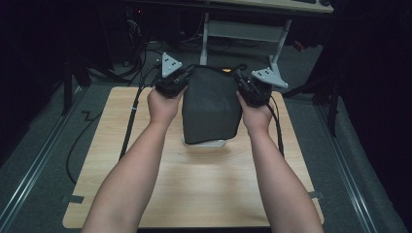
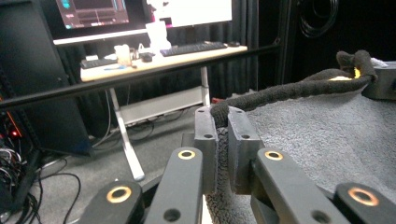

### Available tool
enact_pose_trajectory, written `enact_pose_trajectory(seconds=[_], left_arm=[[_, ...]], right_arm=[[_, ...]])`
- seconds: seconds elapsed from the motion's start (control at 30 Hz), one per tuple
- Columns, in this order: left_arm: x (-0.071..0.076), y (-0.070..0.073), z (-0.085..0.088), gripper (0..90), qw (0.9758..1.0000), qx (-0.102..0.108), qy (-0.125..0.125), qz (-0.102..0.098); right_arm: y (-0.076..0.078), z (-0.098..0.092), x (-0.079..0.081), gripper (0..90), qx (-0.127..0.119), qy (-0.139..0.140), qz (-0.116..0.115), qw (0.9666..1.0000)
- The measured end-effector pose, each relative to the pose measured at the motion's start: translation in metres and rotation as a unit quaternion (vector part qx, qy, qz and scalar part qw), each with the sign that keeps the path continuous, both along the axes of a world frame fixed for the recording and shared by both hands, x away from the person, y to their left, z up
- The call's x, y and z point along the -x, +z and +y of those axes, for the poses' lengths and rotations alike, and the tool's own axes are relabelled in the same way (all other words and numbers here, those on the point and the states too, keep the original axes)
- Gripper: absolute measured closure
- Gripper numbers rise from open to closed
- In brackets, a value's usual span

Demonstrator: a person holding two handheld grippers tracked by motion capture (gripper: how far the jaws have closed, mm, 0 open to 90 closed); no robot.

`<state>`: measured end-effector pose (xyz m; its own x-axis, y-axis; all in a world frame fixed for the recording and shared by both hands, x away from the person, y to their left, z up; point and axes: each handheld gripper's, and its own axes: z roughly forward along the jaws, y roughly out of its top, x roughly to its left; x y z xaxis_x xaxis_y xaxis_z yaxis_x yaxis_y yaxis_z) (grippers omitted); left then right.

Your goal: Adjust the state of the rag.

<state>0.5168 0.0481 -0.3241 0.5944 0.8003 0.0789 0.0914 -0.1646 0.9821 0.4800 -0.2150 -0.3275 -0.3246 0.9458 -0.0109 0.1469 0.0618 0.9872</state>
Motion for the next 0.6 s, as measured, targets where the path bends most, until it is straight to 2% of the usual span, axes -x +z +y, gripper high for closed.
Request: enact_pose_trajectory(seconds=[0.23, 0.37, 0.6], left_arm=[[-0.013, -0.026, 0.005, 84.2, 0.9993, -0.003, -0.013, 0.035], [-0.016, -0.039, 0.006, 84.0, 0.9987, -0.001, -0.015, 0.048], [-0.022, -0.057, 0.008, 83.5, 0.9969, -0.002, -0.029, 0.073]], right_arm=[[-0.017, 0.000, -0.013, 84.6, 0.015, 0.009, 0.034, 0.9993], [-0.027, -0.001, -0.018, 84.5, 0.019, 0.013, 0.049, 0.9985], [-0.043, -0.002, -0.022, 84.1, 0.031, 0.019, 0.071, 0.9968]])
